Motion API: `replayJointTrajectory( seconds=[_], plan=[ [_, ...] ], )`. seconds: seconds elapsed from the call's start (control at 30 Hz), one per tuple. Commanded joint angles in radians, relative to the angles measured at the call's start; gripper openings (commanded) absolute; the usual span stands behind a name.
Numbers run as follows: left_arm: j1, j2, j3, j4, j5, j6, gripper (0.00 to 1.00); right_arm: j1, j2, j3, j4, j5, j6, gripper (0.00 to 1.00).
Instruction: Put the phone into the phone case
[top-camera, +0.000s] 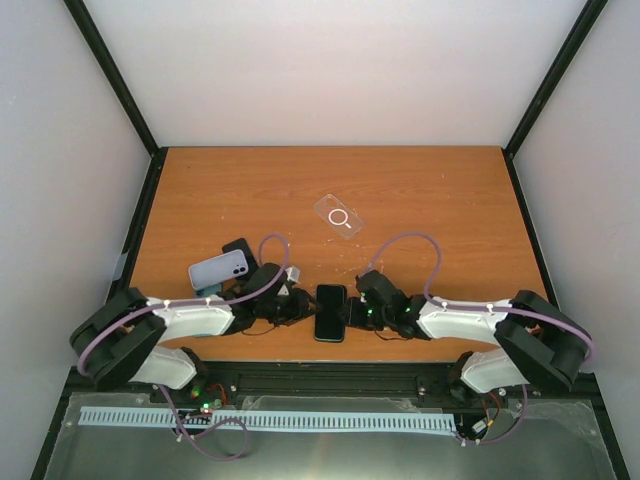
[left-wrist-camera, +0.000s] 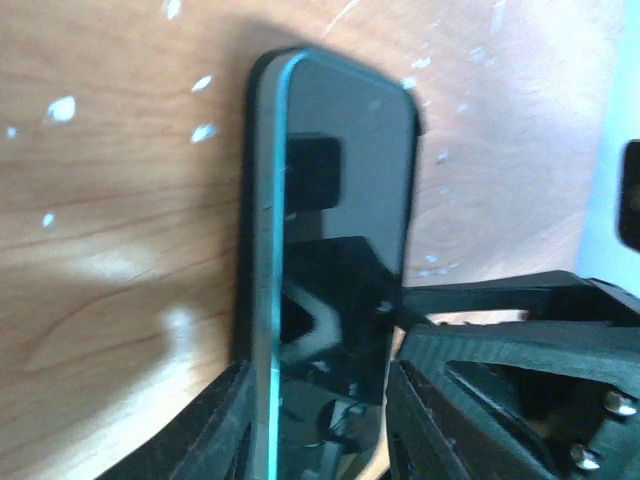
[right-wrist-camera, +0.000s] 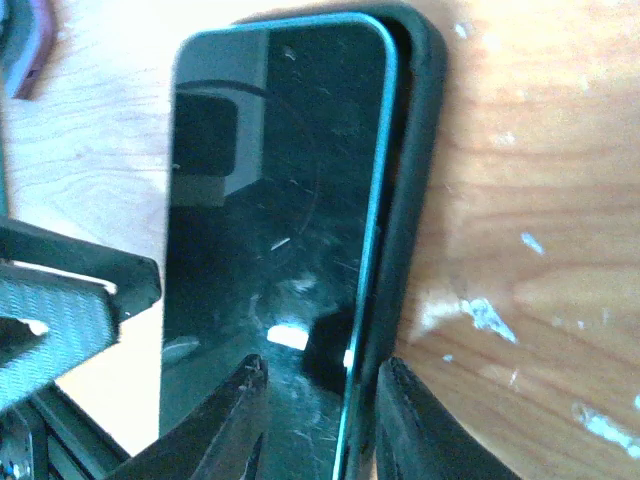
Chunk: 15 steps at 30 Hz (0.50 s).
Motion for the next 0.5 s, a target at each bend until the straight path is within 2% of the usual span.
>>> replayJointTrajectory(
  seconds=[0.0,0.23,0.4,0.47],
  plan=[
    [0.039,-0.109,0.028,-0.049,-0.042,0.005,0.39,-0.035,-0.054,-0.016,0.051,0.022,-0.04,0.33],
    [0.088,-0.083,0.077,-0.102,-0.044,0.08,0.41,-0.068,-0.01,0.011,0.053,0.006,-0.045,0.38],
    [0.088,-0.013,0.082,-0.04,0.001,0.089,0.35,-0.071,0.053,0.014,0.111,-0.036,-0.023,0.38],
    [0.089,0.02,0.081,-0.014,0.019,0.096,0.3,-0.071,0.084,0.009,0.156,-0.067,-0.013,0.38]
  ],
)
